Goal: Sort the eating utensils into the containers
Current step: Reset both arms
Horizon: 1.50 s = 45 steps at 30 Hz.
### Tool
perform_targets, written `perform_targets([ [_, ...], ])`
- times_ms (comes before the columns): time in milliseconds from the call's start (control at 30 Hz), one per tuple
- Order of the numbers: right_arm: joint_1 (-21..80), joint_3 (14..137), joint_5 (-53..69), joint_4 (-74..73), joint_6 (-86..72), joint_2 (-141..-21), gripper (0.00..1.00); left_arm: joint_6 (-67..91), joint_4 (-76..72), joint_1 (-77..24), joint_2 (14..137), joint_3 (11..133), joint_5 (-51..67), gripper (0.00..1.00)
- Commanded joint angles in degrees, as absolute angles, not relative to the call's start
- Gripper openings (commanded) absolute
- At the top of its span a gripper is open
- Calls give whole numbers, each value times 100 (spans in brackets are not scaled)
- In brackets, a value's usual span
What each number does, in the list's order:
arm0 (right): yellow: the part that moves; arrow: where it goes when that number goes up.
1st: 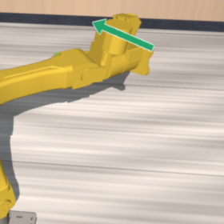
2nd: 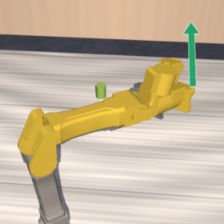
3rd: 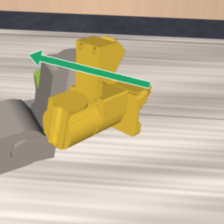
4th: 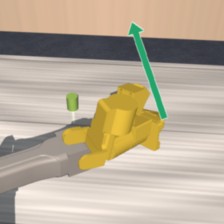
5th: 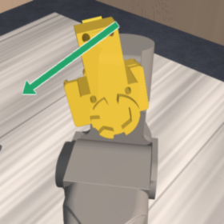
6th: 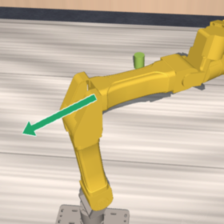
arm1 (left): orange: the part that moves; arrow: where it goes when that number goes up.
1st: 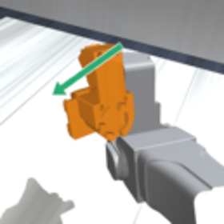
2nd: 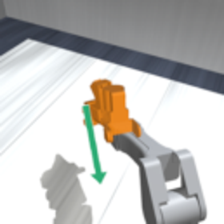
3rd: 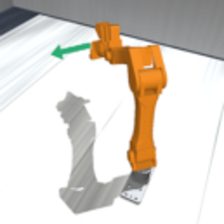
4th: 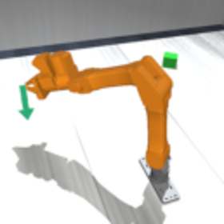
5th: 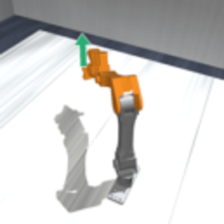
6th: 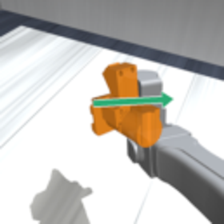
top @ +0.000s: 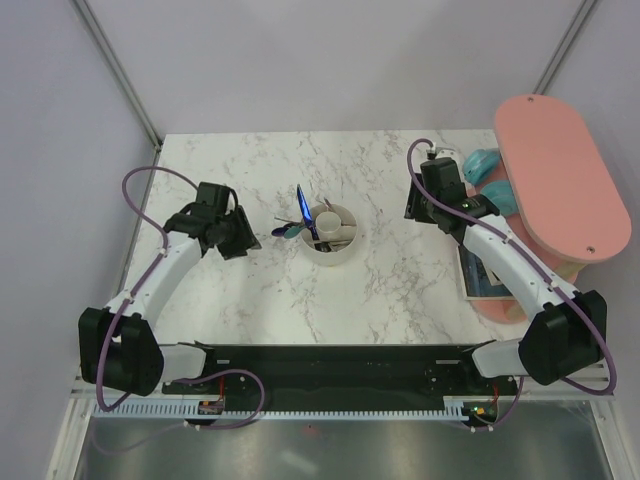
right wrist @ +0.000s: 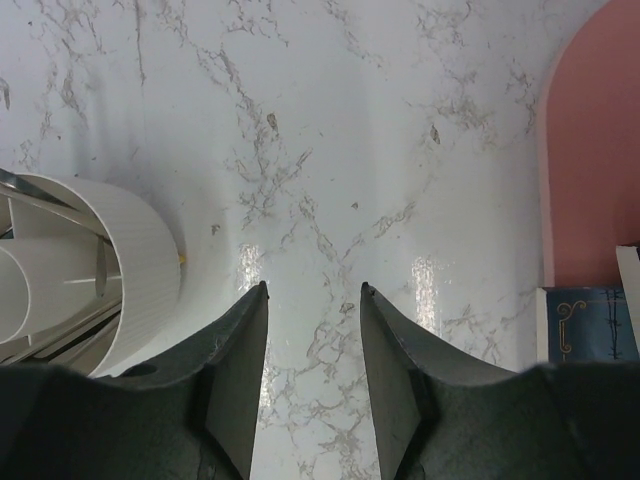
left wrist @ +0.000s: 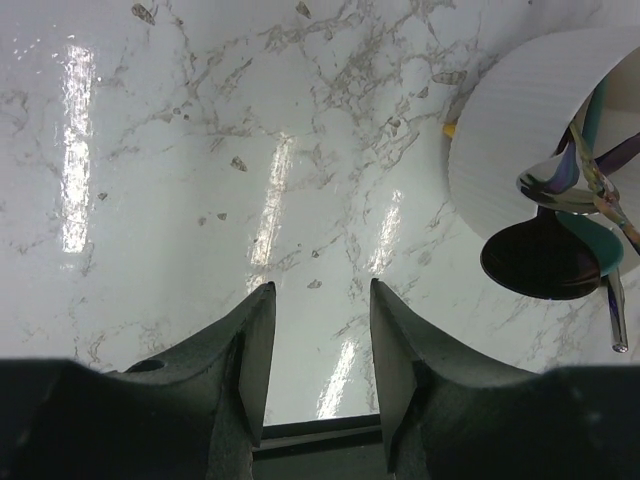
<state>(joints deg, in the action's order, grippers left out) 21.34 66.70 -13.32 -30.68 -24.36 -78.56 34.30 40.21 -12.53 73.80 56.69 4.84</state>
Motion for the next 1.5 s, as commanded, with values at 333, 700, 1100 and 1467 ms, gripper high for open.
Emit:
perform_targets([
  [333,1907,6864,-1169,-3181,-2584,-7901,50,3401,3771,-1037,7260,6003,870,50],
  [700,1907,6759,-1301,-3190,-2672,-7893,50,3217,3630,-932,7400,5932,984,50],
  [1100,1890,6548,-1222,-3173,-2795,-7857,50,3191,3551,-923,7602,6029,1142,49],
  [1467,1890,6829,-1090,-3173,-2778,-8121,50,3173,3551,-923,7585,6020,1099,49],
])
